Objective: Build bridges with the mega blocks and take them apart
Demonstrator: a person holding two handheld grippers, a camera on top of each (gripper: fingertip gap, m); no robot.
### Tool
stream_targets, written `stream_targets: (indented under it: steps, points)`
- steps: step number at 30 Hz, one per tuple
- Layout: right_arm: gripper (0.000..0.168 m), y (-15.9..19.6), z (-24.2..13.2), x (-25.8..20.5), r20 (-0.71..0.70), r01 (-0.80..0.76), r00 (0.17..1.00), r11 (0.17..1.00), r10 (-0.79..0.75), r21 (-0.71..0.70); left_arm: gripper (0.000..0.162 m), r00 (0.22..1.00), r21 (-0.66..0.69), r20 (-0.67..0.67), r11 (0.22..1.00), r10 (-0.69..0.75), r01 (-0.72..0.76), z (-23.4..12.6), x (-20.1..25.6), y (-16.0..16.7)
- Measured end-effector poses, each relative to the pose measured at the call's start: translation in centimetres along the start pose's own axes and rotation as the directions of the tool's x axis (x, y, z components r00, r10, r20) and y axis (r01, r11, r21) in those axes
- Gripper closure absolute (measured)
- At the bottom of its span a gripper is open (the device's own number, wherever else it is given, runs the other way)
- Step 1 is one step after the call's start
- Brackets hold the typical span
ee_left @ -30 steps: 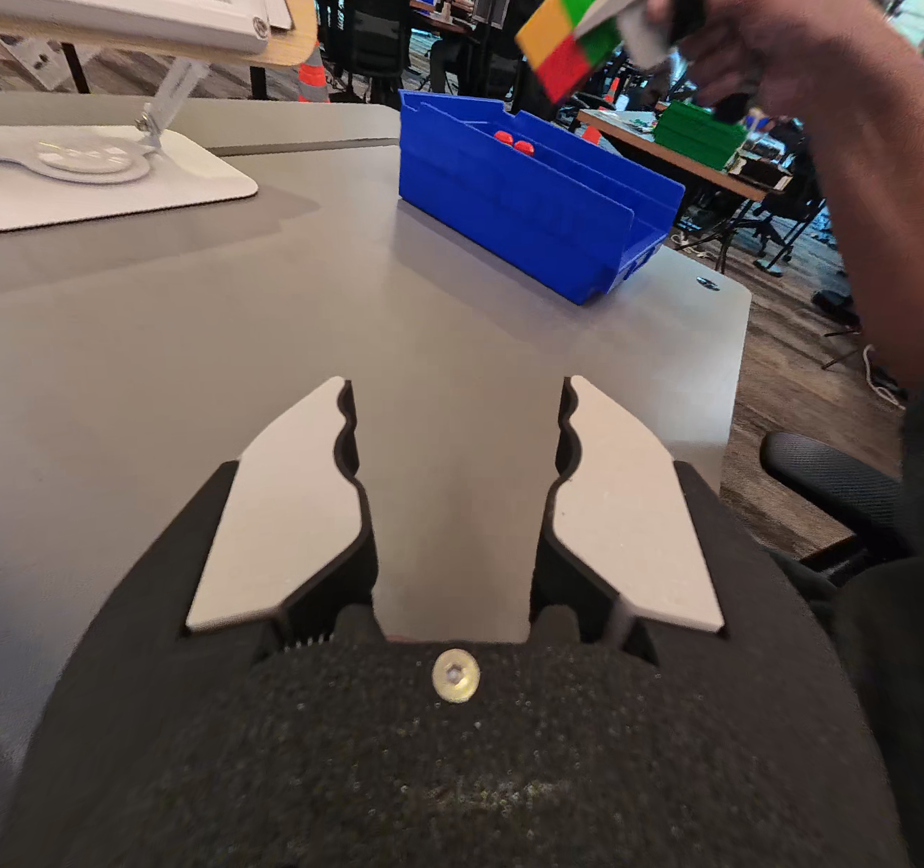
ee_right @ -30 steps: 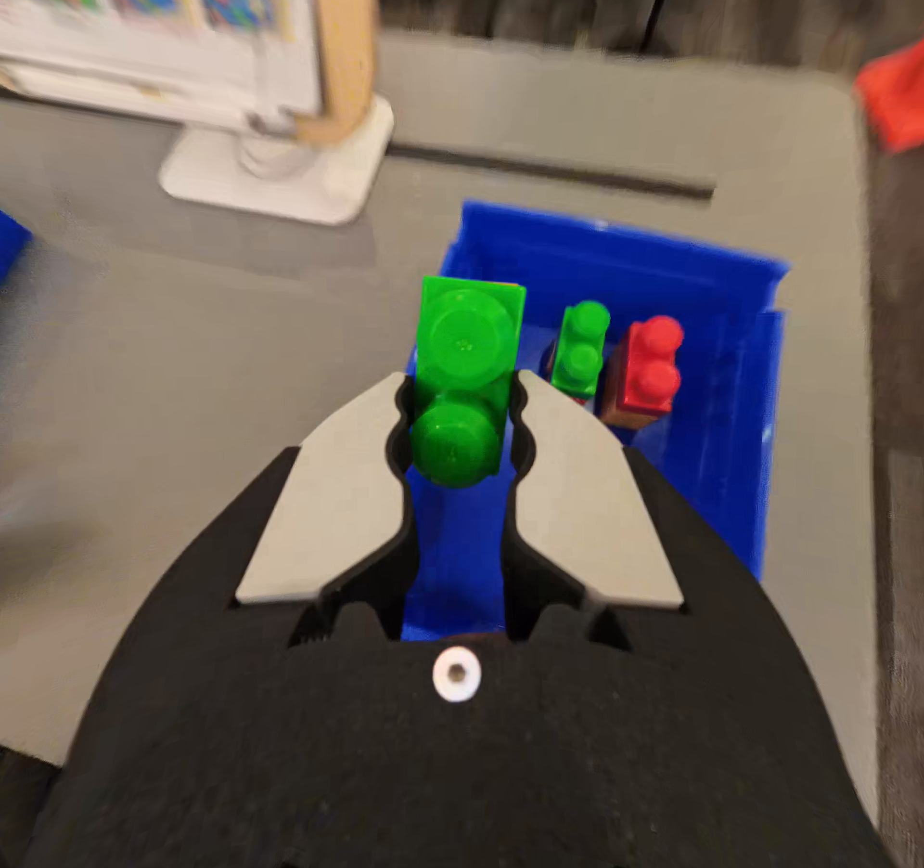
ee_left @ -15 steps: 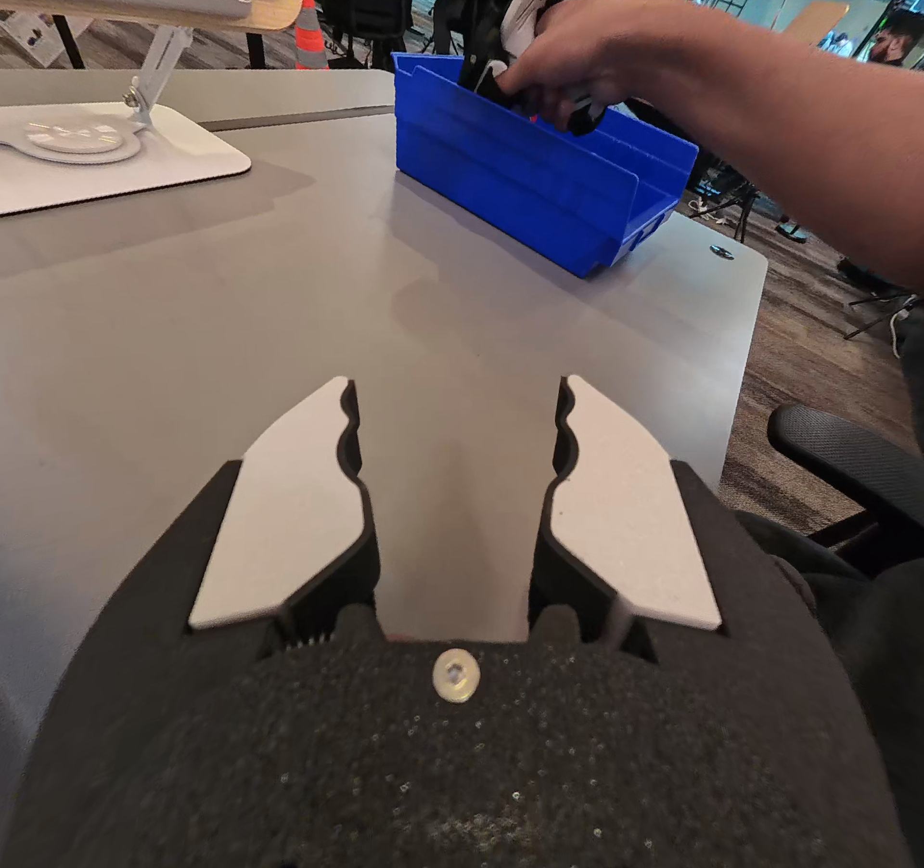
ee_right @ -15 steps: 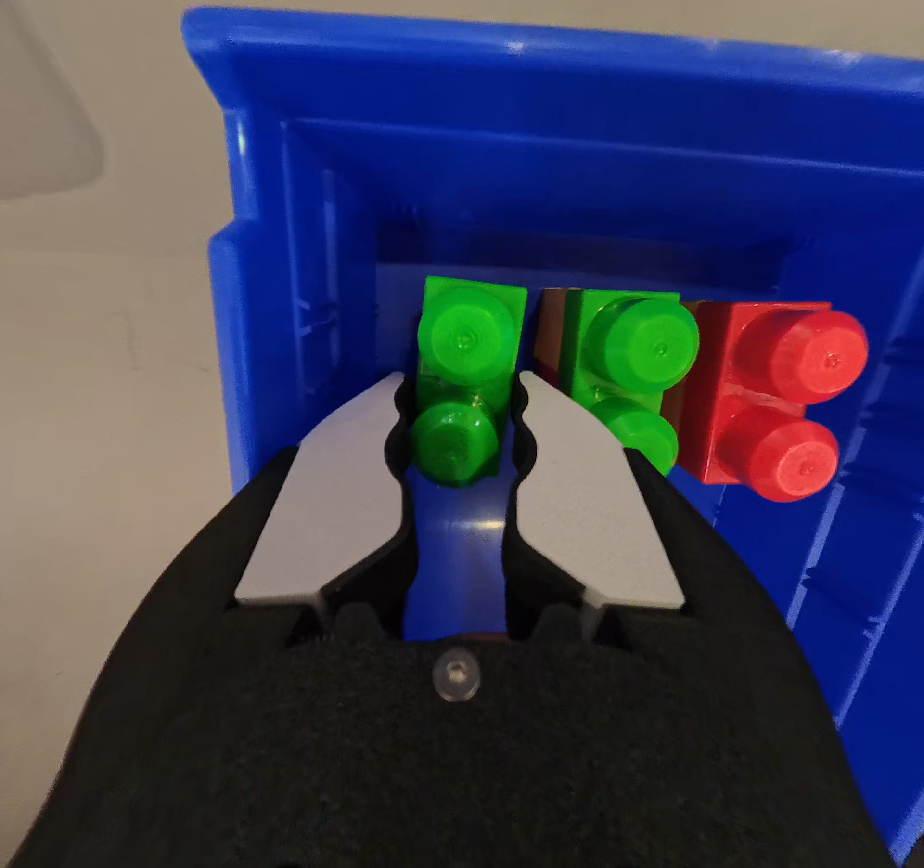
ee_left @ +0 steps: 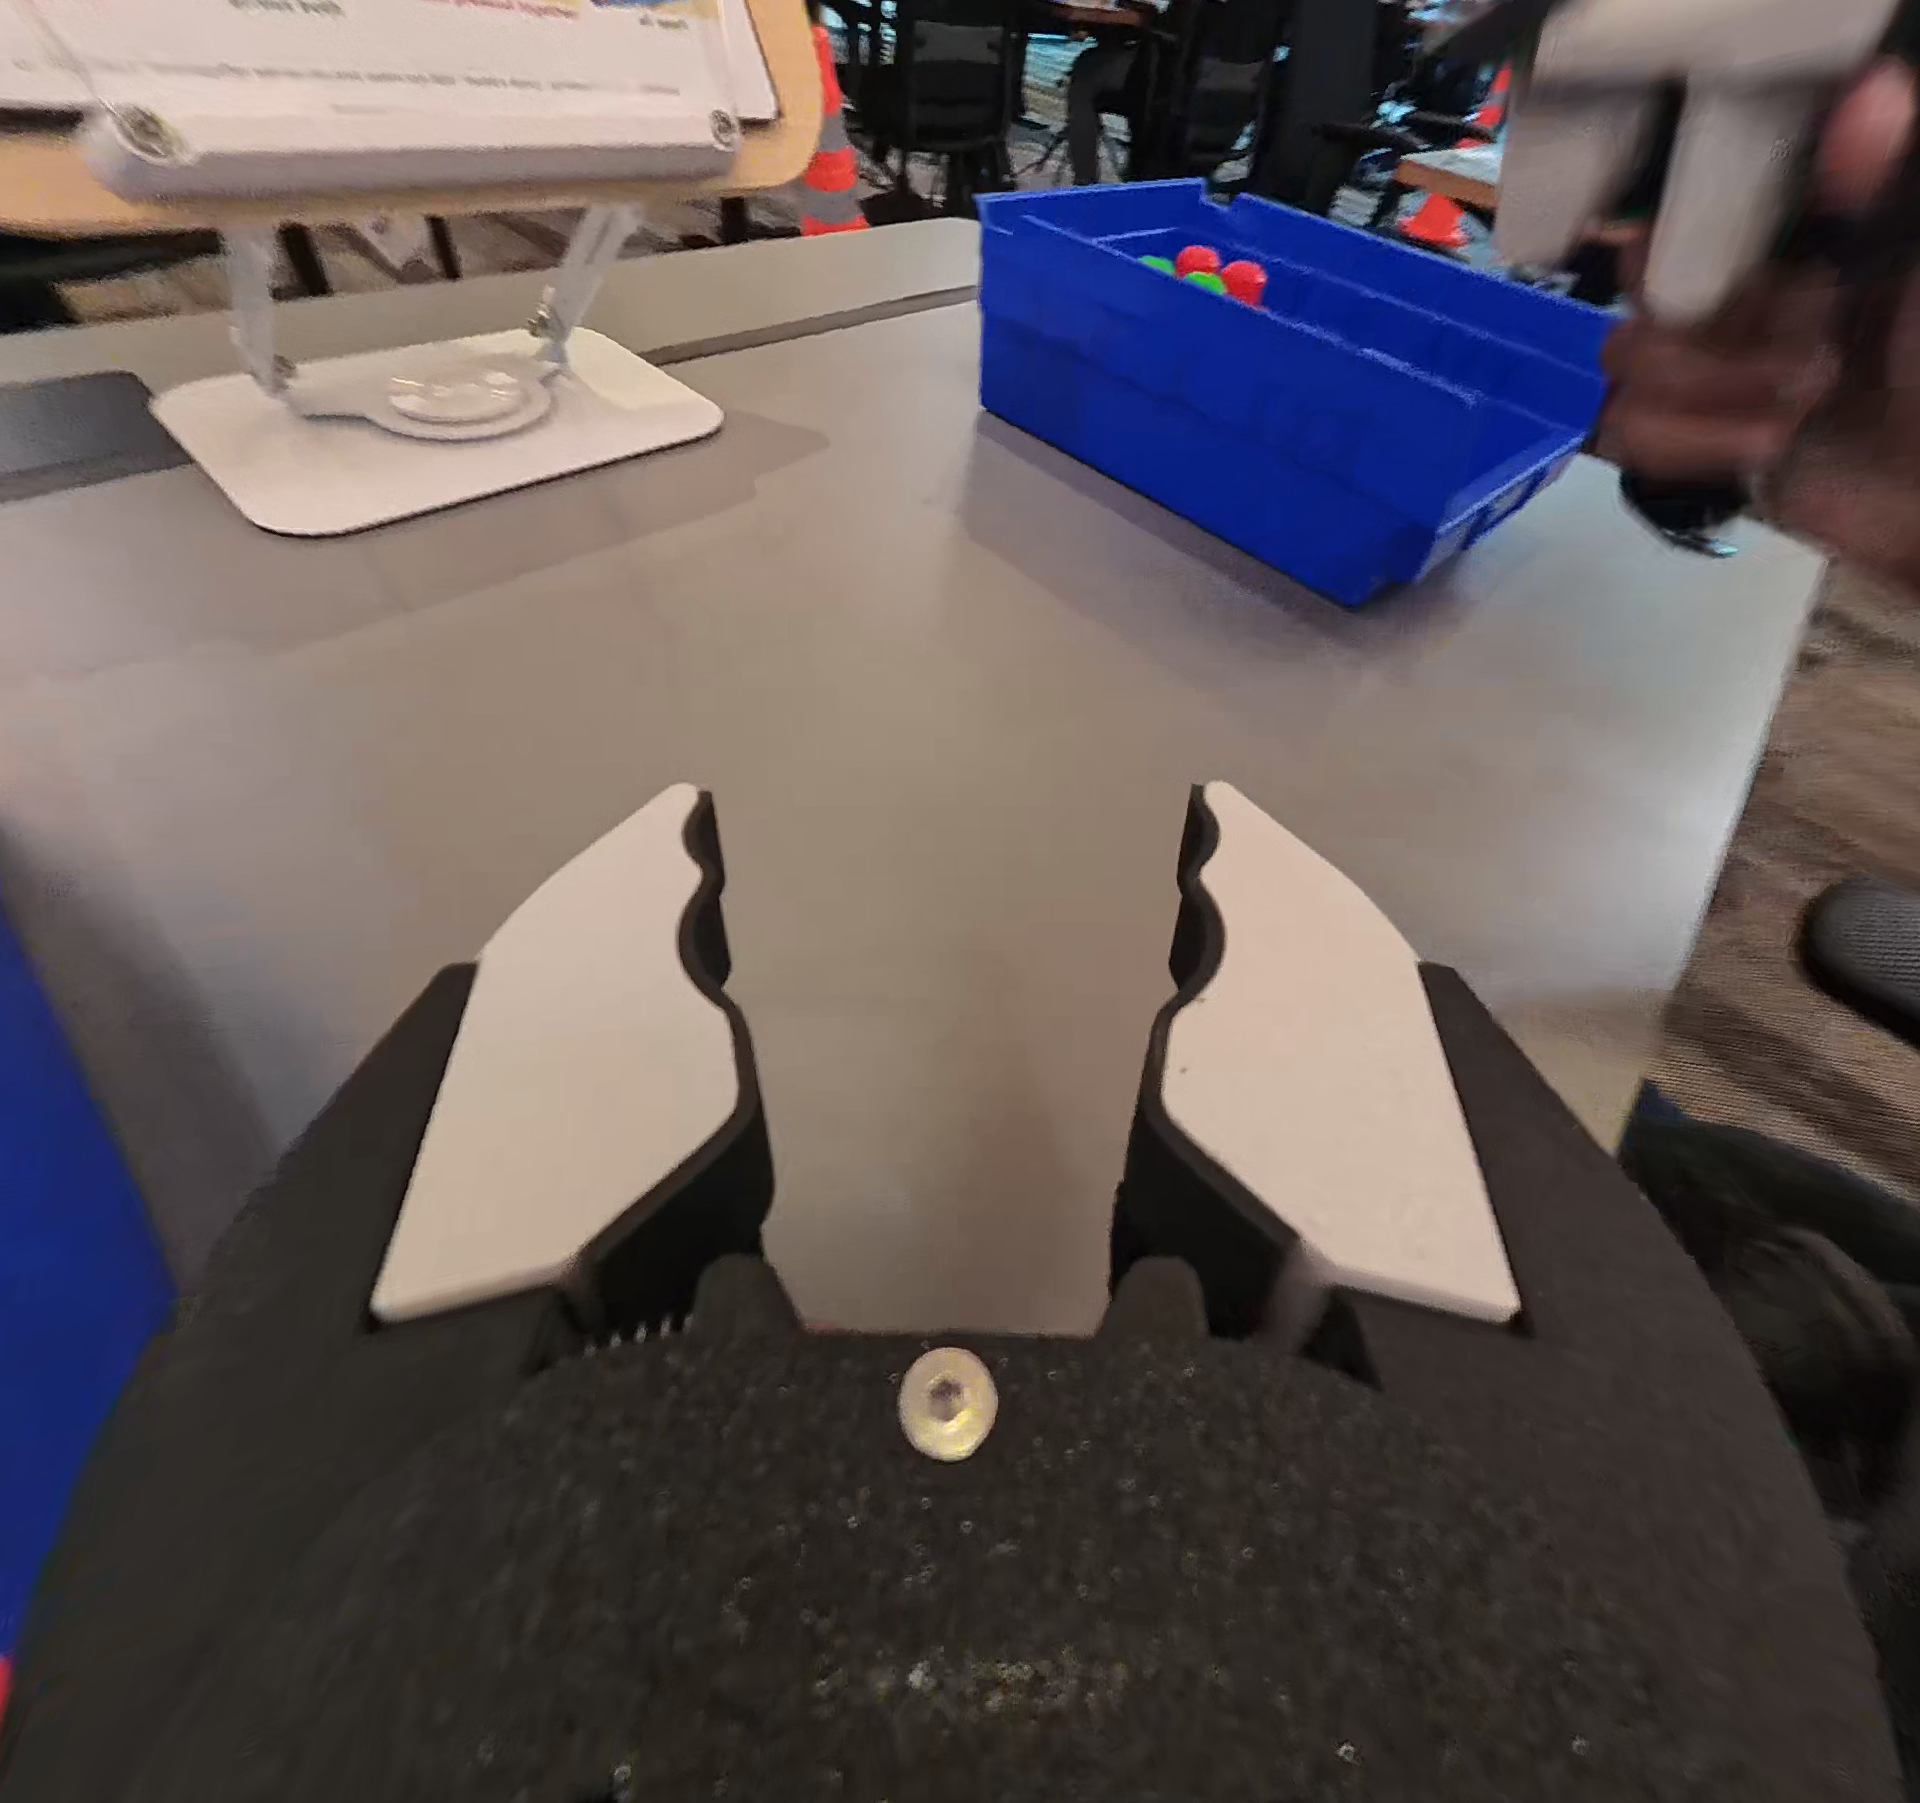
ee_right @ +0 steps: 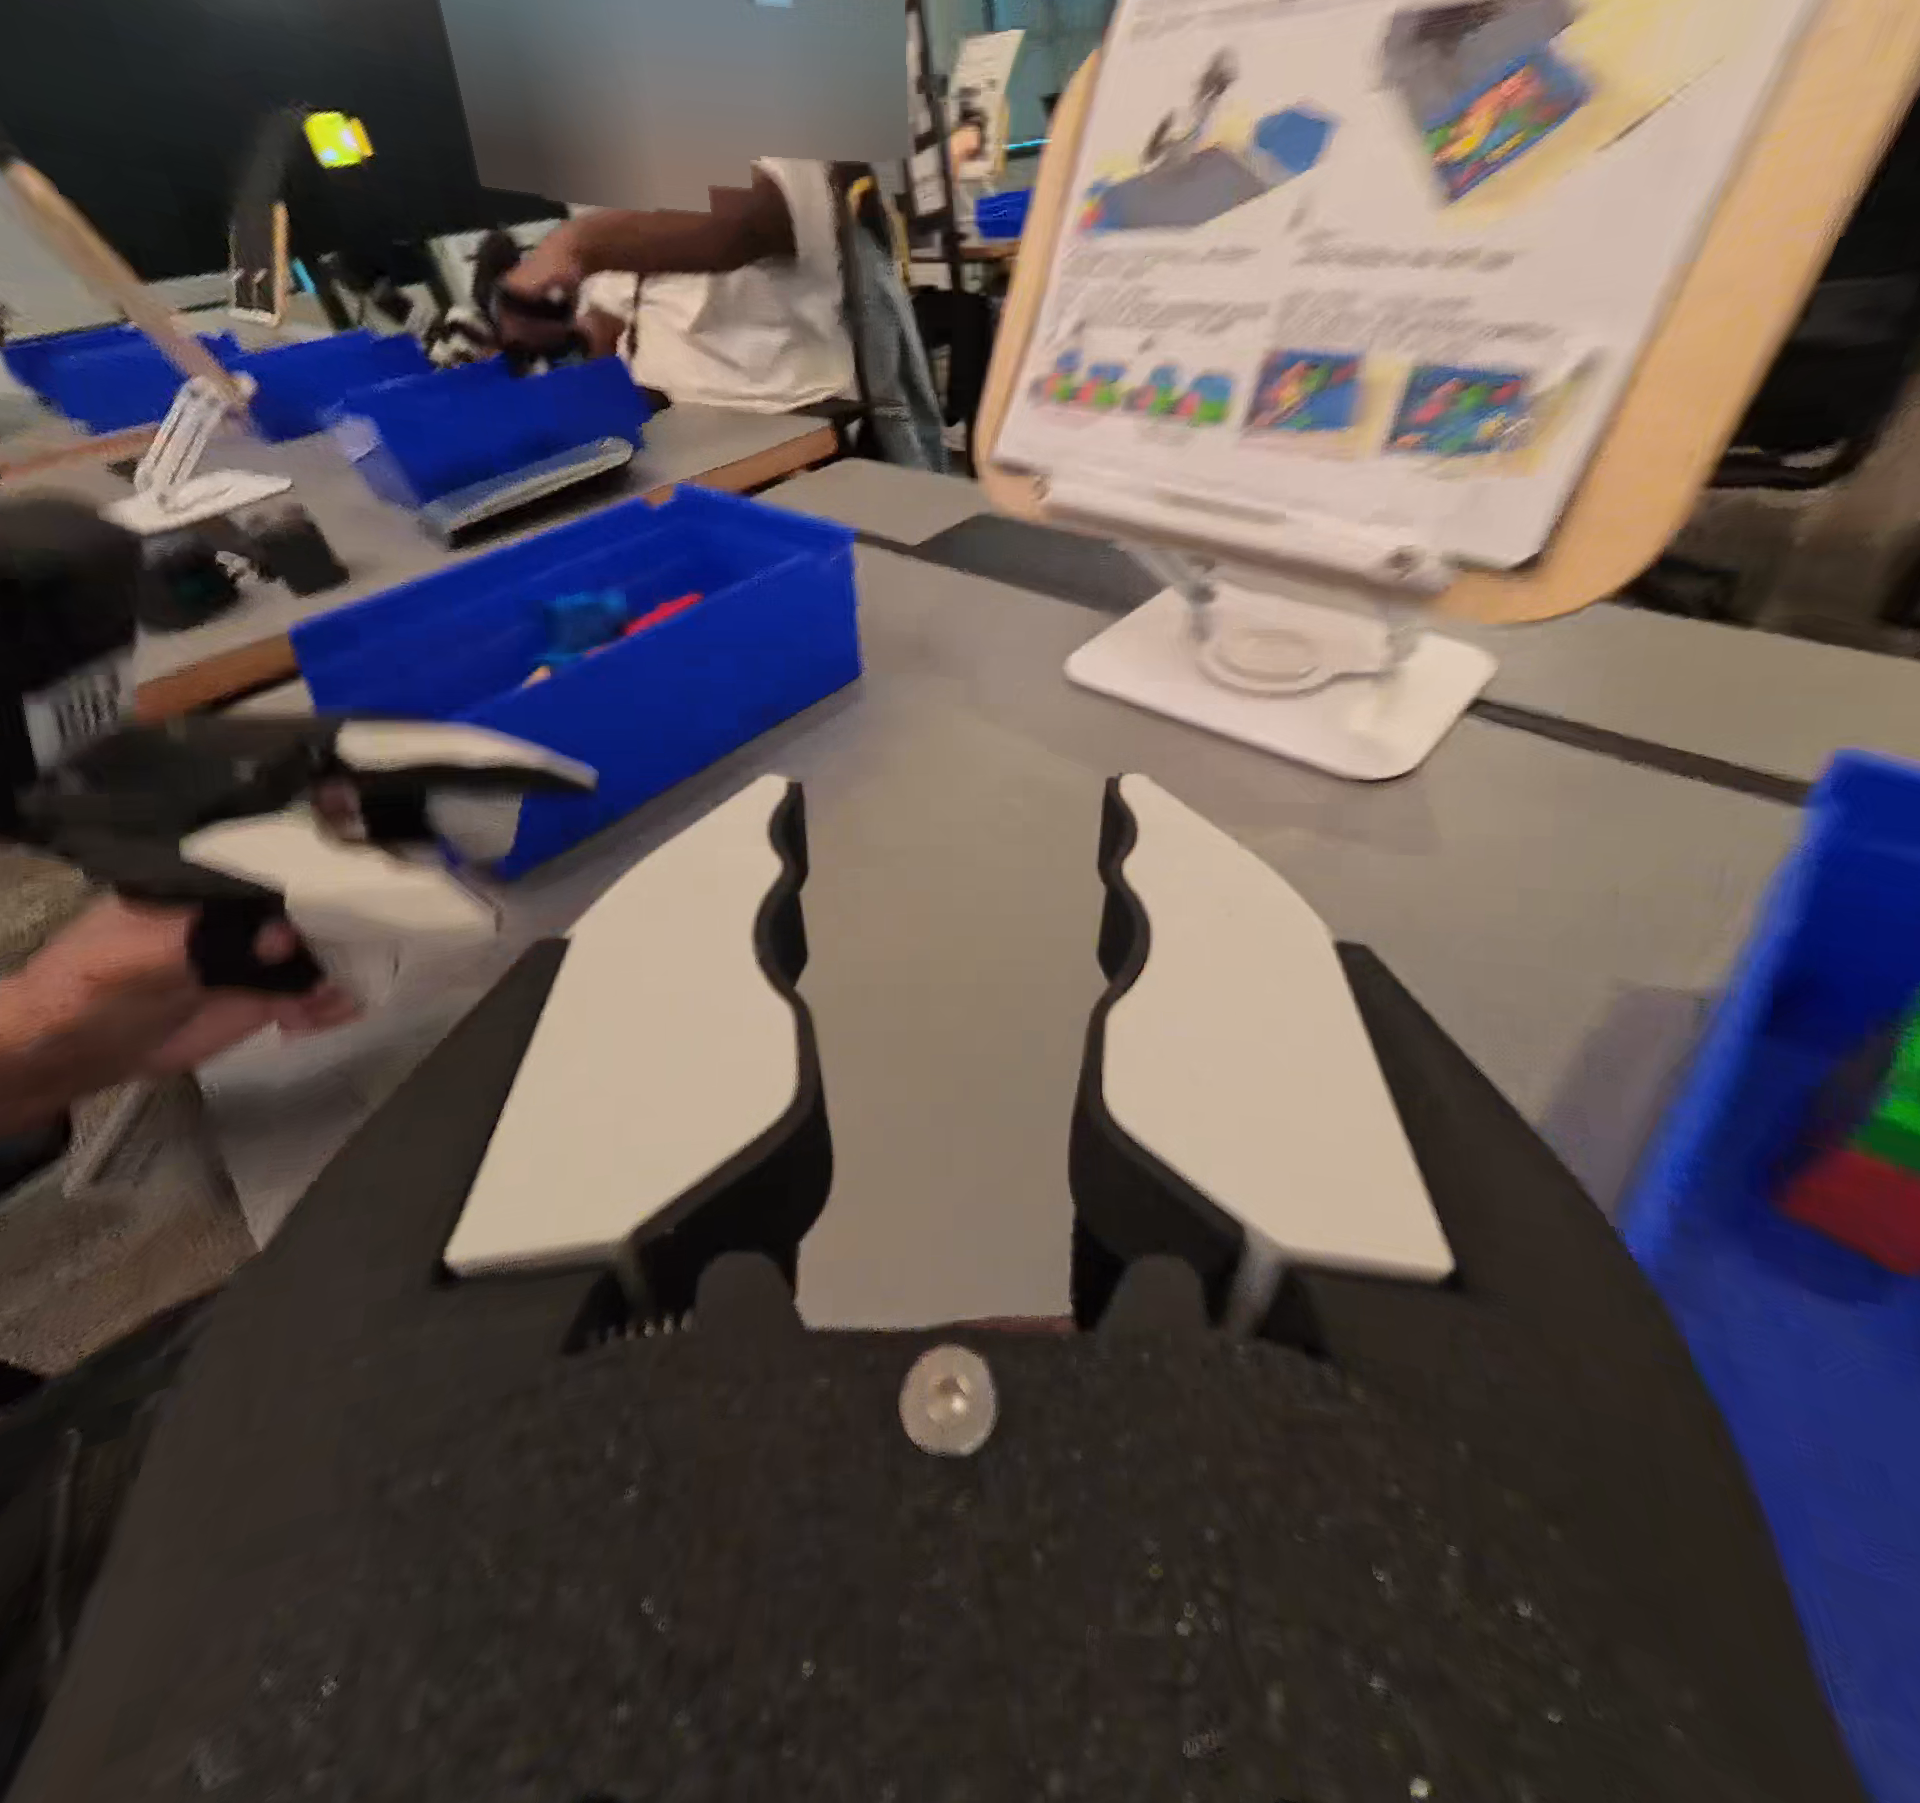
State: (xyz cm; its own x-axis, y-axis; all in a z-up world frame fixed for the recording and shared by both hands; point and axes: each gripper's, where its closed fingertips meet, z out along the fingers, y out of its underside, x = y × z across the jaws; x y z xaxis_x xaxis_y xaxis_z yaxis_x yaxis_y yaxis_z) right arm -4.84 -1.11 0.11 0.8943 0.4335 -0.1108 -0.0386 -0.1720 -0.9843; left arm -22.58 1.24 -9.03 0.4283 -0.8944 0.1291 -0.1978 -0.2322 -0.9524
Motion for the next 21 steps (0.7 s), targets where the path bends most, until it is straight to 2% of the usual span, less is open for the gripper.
stream_targets:
  steps: [4,6,9,16,21]
  points:
    - [0.113,8.8,1.3,-4.0,0.053,0.010,0.999,0.999,-0.007,-0.050,0.077,0.987,0.045,0.119,0.993,0.104,-0.110,-0.3,-0.3,-0.6]
    - [0.113,11.1,1.1,-4.1,0.027,0.033,0.999,0.997,-0.031,-0.075,0.080,0.977,0.052,0.150,0.986,0.149,-0.158,-0.2,-0.1,-0.4]
    - [0.119,9.7,0.3,-4.7,0.066,-0.037,0.997,0.999,0.034,0.033,0.080,0.972,0.016,0.165,0.985,0.166,-0.171,0.1,0.2,0.4]
    - [0.117,10.0,0.0,-4.3,0.065,-0.079,0.995,0.997,0.079,-0.006,0.080,0.996,-0.051,0.083,0.999,0.017,-0.013,0.8,0.5,1.8]
    - [0.118,10.0,-0.2,-3.9,0.047,-0.085,0.995,0.996,0.085,-0.011,0.081,0.999,-0.077,0.054,0.997,0.008,-0.004,1.2,0.9,2.4]
